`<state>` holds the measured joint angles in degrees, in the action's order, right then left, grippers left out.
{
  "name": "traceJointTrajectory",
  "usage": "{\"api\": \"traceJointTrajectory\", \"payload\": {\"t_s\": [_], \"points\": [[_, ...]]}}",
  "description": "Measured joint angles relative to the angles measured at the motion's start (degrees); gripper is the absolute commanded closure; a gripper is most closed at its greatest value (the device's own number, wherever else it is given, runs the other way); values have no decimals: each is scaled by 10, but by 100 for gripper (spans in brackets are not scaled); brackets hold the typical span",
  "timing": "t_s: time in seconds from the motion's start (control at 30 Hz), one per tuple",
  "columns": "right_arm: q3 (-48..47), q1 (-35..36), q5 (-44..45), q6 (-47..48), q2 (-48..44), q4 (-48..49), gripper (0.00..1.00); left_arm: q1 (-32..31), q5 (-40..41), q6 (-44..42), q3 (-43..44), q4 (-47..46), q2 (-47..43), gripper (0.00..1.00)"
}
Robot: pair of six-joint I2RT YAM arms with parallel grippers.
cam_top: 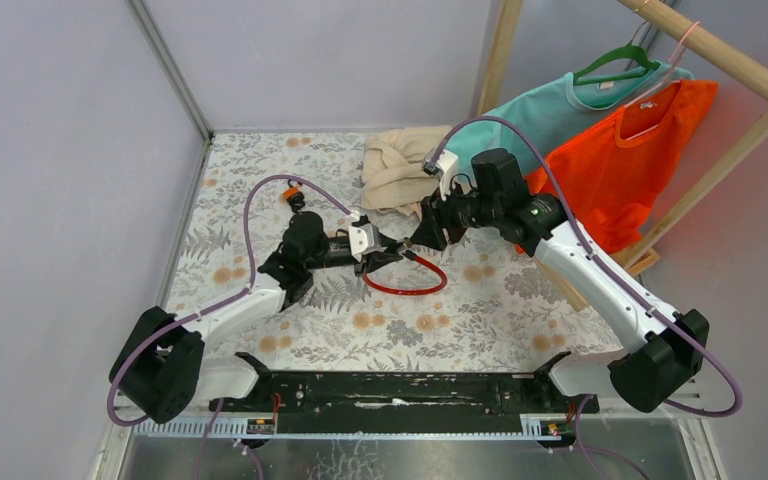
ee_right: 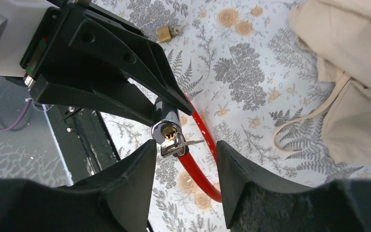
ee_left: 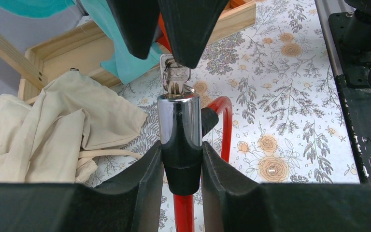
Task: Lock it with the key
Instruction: Lock the lock.
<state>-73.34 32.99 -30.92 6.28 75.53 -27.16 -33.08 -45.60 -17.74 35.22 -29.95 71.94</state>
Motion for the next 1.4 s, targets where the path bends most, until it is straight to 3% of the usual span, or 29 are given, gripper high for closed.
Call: {"api": "traceJointTrajectory", "payload": {"t_s": [0.27, 0.87, 1.4], "points": [[0, 0, -7, -23, 6, -9, 54, 0, 0, 0, 0, 0, 2, 100], [-1, 0, -45, -13, 29, -9, 81, 0, 2, 0, 0, 0, 2, 100], [-58, 0, -70, 172, 64, -74, 90, 0, 7, 0, 0, 0, 4, 100]]}}
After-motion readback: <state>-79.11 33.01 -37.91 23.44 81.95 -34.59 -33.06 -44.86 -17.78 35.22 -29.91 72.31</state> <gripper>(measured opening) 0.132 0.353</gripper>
